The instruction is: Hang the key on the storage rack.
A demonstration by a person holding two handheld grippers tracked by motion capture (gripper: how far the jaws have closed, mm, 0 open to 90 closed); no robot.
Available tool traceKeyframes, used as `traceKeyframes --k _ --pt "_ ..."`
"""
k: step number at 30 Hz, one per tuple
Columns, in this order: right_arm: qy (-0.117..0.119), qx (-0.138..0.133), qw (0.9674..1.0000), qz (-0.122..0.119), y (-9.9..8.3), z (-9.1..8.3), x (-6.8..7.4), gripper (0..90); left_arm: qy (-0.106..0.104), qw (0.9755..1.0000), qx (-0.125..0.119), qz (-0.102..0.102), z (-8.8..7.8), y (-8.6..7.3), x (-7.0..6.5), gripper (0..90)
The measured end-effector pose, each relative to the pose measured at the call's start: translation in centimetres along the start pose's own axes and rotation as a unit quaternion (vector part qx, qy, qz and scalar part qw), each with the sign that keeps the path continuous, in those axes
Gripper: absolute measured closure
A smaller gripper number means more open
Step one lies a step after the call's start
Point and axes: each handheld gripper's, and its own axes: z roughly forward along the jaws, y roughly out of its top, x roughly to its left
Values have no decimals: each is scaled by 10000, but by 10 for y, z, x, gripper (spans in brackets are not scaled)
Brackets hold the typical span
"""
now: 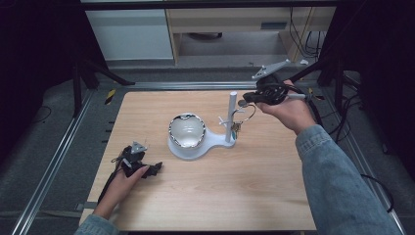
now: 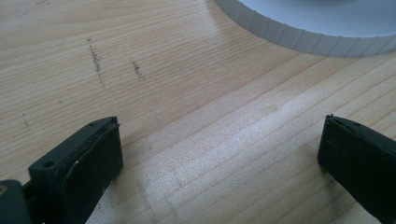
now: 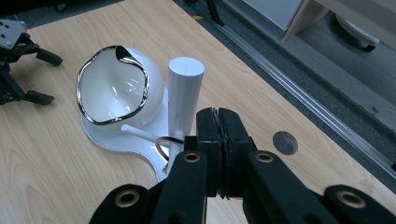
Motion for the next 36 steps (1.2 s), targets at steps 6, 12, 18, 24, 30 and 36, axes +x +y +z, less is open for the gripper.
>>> traceKeyframes --k 6,12,18,24,30,36 --pt "22 34 10000 30 -1 3 0 887 0 10000 -1 -1 0 0 0 0" --pt "58 57 9999 129 -8 6 -2 887 0 10000 -1 -1 0 0 0 0" --pt "78 83 9998 148 -10 7 -2 886 0 10000 -2 -2 0 0 0 0" --pt "73 124 9997 184 -12 9 -3 886 0 10000 -2 -1 0 0 0 0" --pt "80 169 9993 322 -20 11 -8 885 0 10000 -1 -1 0 0 0 0" --pt "89 205 9987 454 -27 13 -12 884 0 10000 -1 -13 0 0 0 0"
